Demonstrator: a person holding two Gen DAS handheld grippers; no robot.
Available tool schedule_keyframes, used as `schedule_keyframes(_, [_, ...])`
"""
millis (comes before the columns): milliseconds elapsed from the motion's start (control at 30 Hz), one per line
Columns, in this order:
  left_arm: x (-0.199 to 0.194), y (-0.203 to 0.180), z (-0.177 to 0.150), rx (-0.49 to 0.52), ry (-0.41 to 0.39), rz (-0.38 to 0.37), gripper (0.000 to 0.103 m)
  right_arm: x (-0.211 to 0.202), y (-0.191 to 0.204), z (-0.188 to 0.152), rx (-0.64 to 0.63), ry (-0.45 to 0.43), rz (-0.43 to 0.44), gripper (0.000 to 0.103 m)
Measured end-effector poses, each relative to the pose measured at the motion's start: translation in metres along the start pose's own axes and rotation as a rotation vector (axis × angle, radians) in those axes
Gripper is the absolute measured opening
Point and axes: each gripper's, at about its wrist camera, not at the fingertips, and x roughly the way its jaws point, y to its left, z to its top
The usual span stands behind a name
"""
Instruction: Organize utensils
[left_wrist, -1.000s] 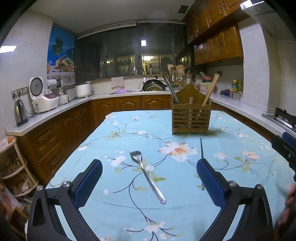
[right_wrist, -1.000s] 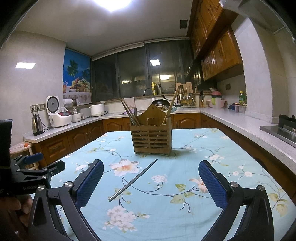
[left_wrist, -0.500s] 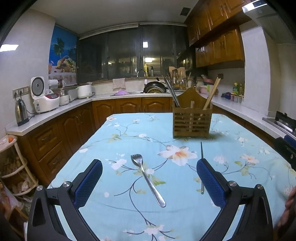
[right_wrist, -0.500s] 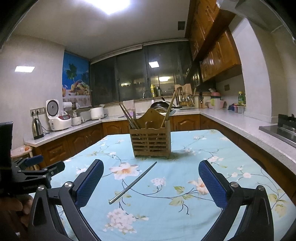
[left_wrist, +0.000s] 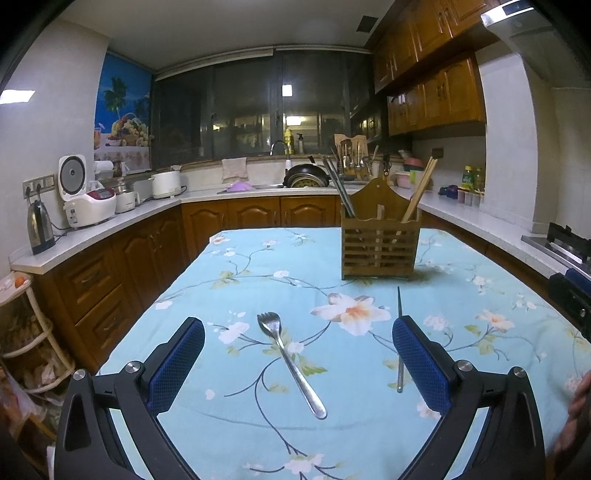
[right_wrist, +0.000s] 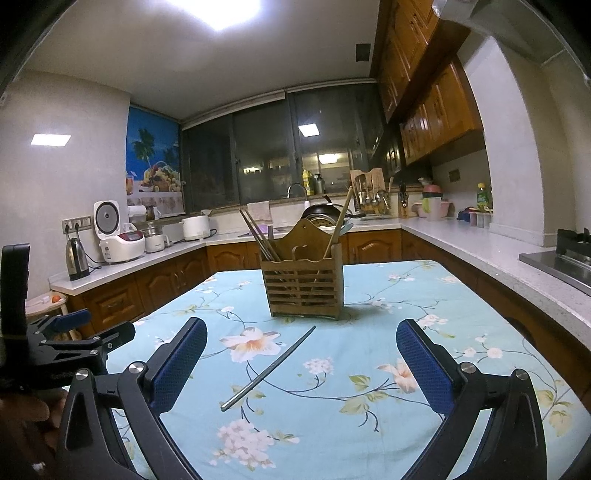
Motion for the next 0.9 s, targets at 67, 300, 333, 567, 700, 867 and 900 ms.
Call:
schedule_keyframes(67, [0.001,-0.001,0.001,-0.001,0.001,-0.001,0.102,0.000,0.000,0.000,0.000,0.000,0.001,0.103])
schedule_keyframes(300, [0.002,-0.004,0.003,-0.004,0.001,-0.005,0.102,0.001,0.000,0.001,0.000,0.003,0.002,0.103])
schedule_keyframes(333, [0.003,-0.003,0.003,-0.006,0.000,-0.005,0.102,0.000,0.001,0.001,0.001,0.004,0.002,0.103])
schedule_keyframes(567, [0.003,-0.007,0.005,-0.007,0.000,-0.007,0.102,0.000,0.001,0.001,0.000,0.003,0.003,0.103])
schedule_keyframes(700, [0.004,-0.008,0.006,-0.005,-0.001,-0.008,0.102,0.001,0.000,0.001,0.001,0.003,0.003,0.103])
schedule_keyframes(867, [0.004,-0.010,0.005,-0.005,0.001,-0.008,0.102,0.001,0.000,0.001,0.001,0.004,0.002,0.103])
schedule_keyframes(900, [0.004,-0.011,0.005,-0.005,0.001,-0.009,0.102,0.001,0.000,0.001,0.001,0.004,0.002,0.103])
